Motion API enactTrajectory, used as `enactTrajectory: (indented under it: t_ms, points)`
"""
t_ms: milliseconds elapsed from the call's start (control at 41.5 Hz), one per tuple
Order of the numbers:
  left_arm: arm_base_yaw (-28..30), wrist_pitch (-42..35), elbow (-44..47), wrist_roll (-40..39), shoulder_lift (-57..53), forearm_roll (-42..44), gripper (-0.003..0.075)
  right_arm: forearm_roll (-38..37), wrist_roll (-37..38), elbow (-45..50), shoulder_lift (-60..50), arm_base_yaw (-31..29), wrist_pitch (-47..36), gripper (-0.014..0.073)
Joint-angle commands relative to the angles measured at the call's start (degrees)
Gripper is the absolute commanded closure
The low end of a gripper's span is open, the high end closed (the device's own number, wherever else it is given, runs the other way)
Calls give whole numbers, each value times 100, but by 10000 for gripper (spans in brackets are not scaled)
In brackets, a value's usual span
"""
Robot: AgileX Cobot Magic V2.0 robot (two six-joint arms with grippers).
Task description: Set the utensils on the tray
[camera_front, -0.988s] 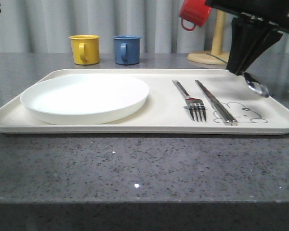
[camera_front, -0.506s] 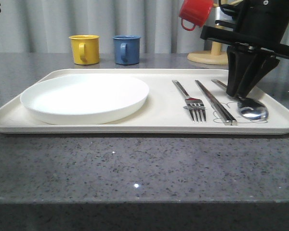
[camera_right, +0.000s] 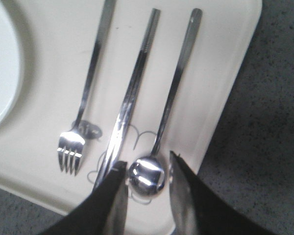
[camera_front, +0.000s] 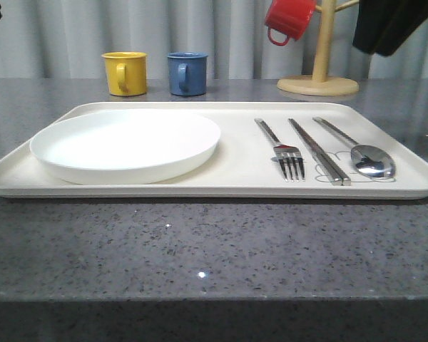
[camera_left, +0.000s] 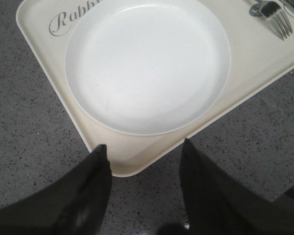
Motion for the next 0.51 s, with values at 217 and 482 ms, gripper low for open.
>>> enactTrajectory:
  t_ms: [217,482]
  points:
    - [-55,-306,-141,-61,-94,52,406,-468,-173,1211,-2127,382,143,340]
    - [-55,-296,-141,-61,-94,52,406,-448,-173,2445,-3733,382,-823,340]
